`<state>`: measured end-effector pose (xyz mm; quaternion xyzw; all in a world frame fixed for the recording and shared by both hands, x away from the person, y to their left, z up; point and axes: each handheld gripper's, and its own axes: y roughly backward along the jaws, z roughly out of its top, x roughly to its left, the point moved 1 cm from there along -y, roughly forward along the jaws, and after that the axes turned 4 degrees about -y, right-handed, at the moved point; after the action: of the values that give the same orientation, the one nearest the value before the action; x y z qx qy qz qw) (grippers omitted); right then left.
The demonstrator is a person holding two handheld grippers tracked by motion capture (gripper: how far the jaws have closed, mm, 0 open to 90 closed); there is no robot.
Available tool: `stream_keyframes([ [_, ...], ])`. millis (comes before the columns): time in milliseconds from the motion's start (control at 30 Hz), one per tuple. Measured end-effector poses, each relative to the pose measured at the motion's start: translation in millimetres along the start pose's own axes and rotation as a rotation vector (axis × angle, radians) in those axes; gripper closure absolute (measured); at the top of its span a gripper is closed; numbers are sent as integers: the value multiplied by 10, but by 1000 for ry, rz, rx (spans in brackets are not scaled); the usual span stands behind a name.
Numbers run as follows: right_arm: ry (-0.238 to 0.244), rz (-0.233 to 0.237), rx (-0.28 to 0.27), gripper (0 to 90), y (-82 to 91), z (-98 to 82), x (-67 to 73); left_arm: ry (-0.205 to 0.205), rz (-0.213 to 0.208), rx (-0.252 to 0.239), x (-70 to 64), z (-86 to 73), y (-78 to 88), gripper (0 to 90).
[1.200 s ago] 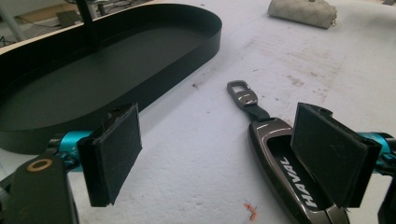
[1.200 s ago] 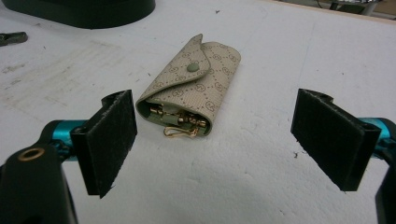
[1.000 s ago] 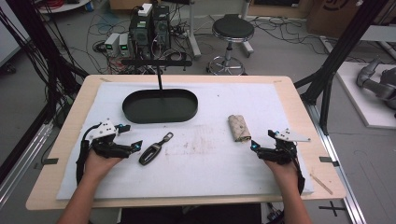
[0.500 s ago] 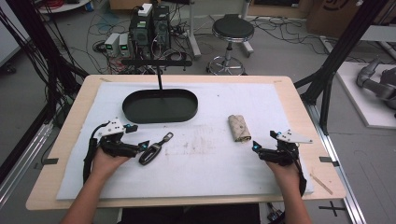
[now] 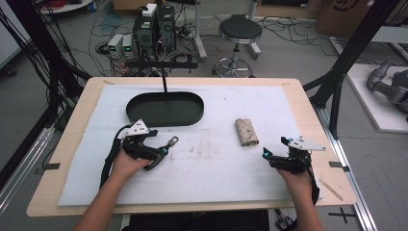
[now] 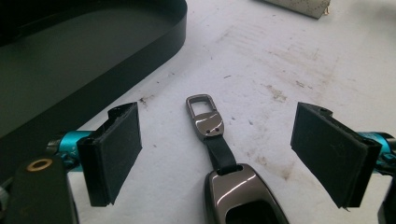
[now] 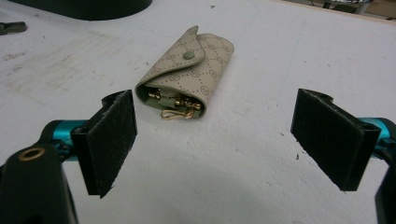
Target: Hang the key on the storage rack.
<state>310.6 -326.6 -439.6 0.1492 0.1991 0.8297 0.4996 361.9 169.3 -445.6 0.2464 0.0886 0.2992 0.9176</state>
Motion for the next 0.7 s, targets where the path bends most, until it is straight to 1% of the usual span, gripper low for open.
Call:
stream_keyframes([
  [67,5,-4,0,148,18,-12,-6,7,1,23,0,0,-38,162],
  [133,6,-6,4,149,32,-27,-6,3,-1,31,2,2,-58,162],
  [167,0,-8,5,150,40,-34,-5,-1,3,47,-1,6,-93,162],
  [233,7,-21,1,150,64,-48,-7,-11,3,69,1,10,-127,162],
  [267,11,-26,-4,151,77,-52,-8,-6,6,74,-8,8,-148,162],
  [367,7,-32,-8,151,100,-58,-15,-16,14,104,-4,0,-192,162],
  [433,4,-33,-5,151,98,-65,-21,-8,21,116,-9,-1,-215,163],
  [500,2,-30,-1,151,93,-72,-18,-9,21,121,-11,-1,-222,196],
  [567,7,-30,-1,151,85,-73,-19,-13,29,140,-13,0,-232,259],
  [600,2,-29,-2,151,81,-73,-14,-15,31,144,-20,1,-243,291],
  [700,1,-27,2,151,73,-71,-16,-43,41,174,-45,4,-265,366],
])
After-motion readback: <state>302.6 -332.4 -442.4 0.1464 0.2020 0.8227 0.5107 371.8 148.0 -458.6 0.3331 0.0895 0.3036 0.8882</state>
